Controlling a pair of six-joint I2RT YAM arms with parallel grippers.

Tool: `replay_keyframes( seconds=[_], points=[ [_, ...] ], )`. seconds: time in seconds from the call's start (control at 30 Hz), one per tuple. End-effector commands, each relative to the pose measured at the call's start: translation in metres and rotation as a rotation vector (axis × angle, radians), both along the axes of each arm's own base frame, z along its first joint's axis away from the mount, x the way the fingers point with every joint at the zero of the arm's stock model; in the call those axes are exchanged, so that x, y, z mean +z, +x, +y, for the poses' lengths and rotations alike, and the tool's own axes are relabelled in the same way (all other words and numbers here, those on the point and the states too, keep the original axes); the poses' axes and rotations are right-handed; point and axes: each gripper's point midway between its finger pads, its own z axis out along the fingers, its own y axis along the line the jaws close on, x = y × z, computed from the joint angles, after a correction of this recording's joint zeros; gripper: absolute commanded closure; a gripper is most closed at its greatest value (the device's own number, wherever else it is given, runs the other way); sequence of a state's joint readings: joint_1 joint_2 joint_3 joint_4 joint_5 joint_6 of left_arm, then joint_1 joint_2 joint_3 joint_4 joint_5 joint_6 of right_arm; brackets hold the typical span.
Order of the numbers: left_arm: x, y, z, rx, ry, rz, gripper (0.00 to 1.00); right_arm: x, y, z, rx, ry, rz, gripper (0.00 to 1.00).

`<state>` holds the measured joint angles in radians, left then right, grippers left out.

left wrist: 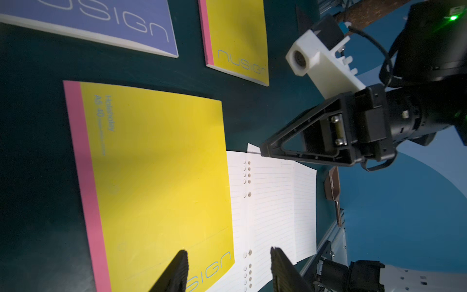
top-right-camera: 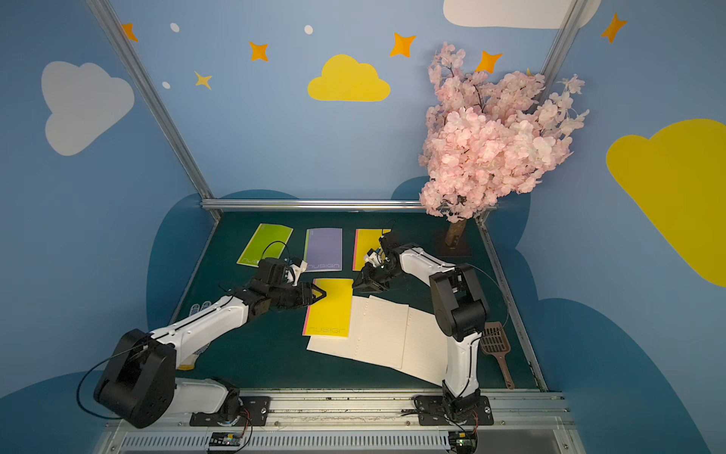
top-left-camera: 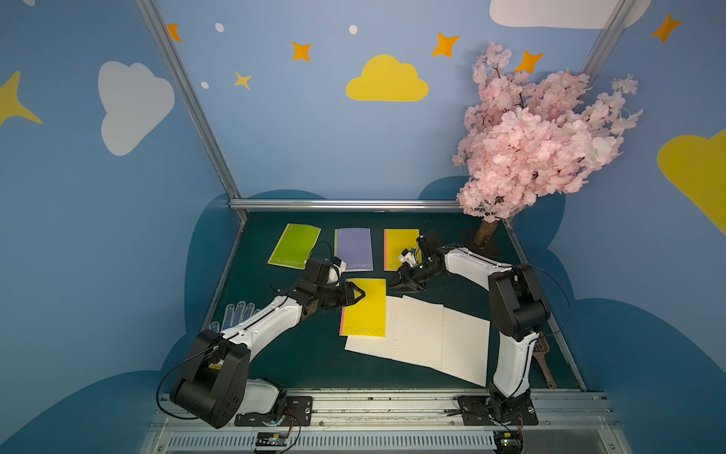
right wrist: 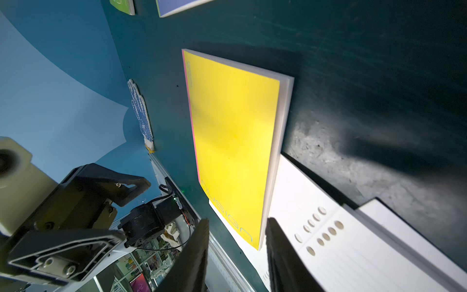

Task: Close the notebook
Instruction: Move the notebook to the center of the board.

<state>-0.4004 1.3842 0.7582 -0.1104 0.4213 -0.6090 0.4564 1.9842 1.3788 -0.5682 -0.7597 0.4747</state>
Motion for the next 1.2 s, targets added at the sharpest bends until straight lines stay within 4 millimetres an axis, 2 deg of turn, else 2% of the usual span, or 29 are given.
replay_keyframes(
  seconds=[0.0,0.07,0.27,0.5,0.67,0.87,1.17],
  points=[
    [-0.016,0.001,0.015,0.054,0.104,0.048,0.45,-0.004,-0.006,0.005,0.015,-0.006,-0.004,0.6],
    [-0.026,0.002,0.025,0.09,0.167,0.079,0.44,-0.008,-0.009,0.008,0.019,-0.012,0.001,0.6],
    [-0.044,0.002,0.037,0.126,0.245,0.136,0.43,-0.019,-0.017,0.016,0.042,-0.036,0.008,0.6],
    [-0.047,0.004,0.034,0.11,0.252,0.158,0.43,-0.032,-0.021,0.012,0.042,-0.09,0.017,0.65],
    [-0.039,0.01,0.026,0.091,0.261,0.131,0.42,-0.033,-0.022,0.005,0.03,-0.108,0.013,0.74],
    [-0.039,0.013,0.01,0.05,0.322,0.117,0.41,-0.032,-0.031,-0.01,0.028,-0.15,0.0,0.86],
    [-0.05,0.016,-0.026,-0.016,0.415,0.122,0.36,-0.038,-0.041,-0.033,-0.007,-0.178,0.017,0.9]
  ],
)
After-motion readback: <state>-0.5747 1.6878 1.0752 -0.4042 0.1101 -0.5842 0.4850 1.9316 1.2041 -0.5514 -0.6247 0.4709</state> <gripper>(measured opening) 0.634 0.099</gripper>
